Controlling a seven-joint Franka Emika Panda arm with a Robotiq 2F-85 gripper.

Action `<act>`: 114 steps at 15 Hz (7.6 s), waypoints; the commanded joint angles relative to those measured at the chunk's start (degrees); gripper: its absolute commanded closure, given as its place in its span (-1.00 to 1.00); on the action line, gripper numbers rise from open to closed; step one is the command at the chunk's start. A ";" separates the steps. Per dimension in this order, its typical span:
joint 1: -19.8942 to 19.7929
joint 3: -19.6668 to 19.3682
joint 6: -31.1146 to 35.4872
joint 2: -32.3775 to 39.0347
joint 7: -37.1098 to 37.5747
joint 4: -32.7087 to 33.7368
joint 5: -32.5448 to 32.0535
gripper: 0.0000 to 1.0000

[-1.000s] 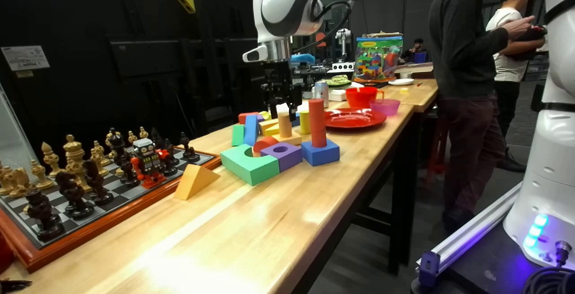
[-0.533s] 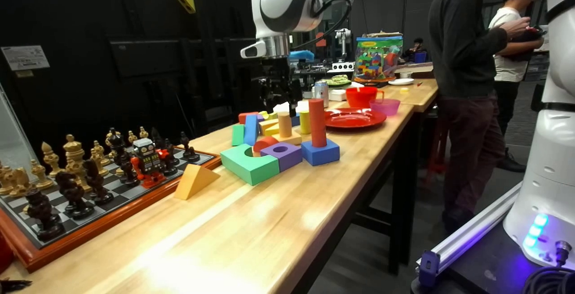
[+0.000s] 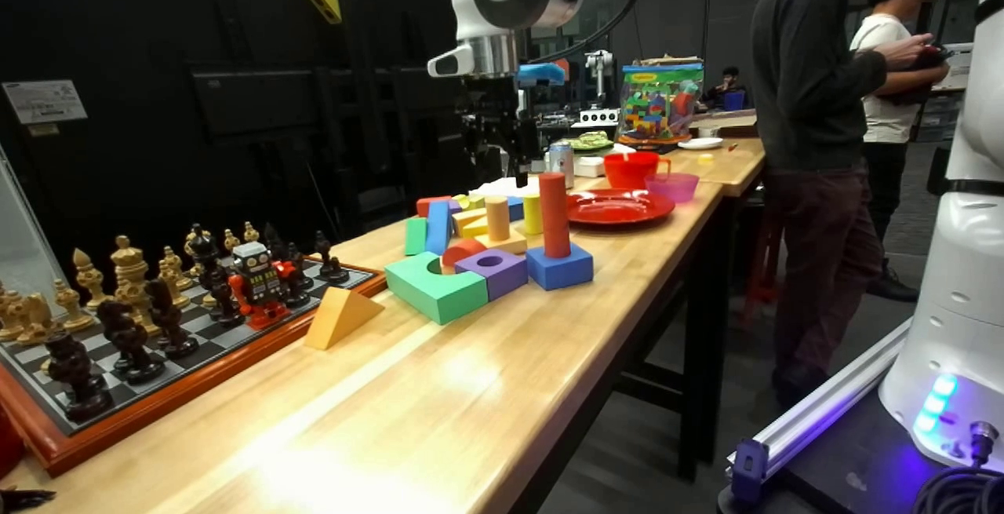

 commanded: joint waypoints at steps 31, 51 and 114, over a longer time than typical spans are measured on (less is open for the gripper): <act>-1.33 -12.13 18.63 -16.60 21.85 -18.09 0.52 -1.00; -1.41 -13.64 13.61 -5.75 0.50 -6.60 22.96 -1.00; -6.62 -6.76 20.69 0.05 0.82 -11.88 14.13 0.69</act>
